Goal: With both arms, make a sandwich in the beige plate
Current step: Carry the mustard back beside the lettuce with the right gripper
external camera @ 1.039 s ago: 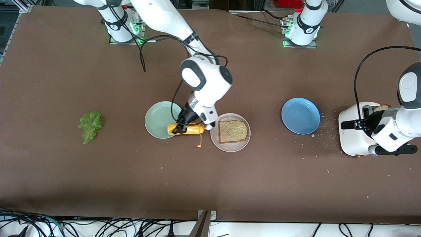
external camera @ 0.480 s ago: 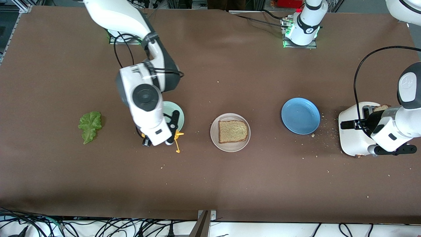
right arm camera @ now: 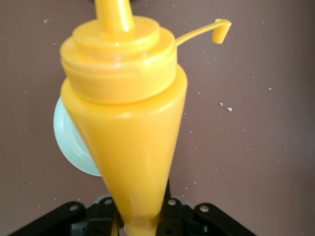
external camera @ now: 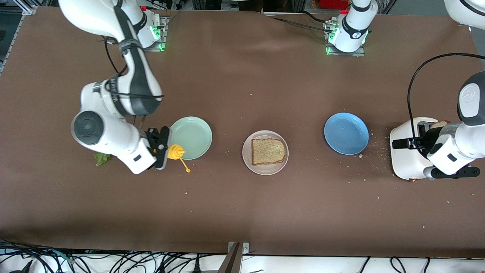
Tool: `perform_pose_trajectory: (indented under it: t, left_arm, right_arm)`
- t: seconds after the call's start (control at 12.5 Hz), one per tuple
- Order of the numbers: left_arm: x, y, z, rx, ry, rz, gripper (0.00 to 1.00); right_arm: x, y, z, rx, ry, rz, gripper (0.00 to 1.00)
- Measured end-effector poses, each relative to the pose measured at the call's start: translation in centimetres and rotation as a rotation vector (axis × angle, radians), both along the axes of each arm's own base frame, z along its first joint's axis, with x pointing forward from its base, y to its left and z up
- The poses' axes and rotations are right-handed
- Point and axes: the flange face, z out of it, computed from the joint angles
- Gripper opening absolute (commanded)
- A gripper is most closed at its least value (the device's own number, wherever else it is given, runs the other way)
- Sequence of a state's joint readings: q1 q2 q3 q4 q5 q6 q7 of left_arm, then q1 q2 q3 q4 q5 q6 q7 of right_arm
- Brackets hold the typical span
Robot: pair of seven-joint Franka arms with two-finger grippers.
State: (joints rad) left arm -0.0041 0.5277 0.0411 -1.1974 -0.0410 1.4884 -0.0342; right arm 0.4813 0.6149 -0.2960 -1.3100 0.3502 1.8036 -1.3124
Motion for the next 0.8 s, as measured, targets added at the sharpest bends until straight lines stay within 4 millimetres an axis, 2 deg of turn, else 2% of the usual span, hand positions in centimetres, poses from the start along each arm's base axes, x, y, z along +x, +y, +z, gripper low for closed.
perform_pose_trajectory:
  t: [0.32, 0.64, 0.8]
  left_arm:
    - [0.0, 0.0, 0.0, 0.0, 0.001, 0.0, 1.0]
    - [0.0, 0.0, -0.1, 0.0, 0.001, 0.0, 1.0]
    - [0.0, 0.0, -0.1, 0.0, 0.001, 0.0, 1.0]
  right_arm:
    - [-0.4, -9.0, -3.1, 0.233, 0.068, -0.02, 0.0]
    - [-3.8, -15.3, -7.7, 0.472, 0.081, -0.027, 0.0]
    - [-5.8, -17.8, -10.6, 0.57, 0.064, -0.031, 0.0]
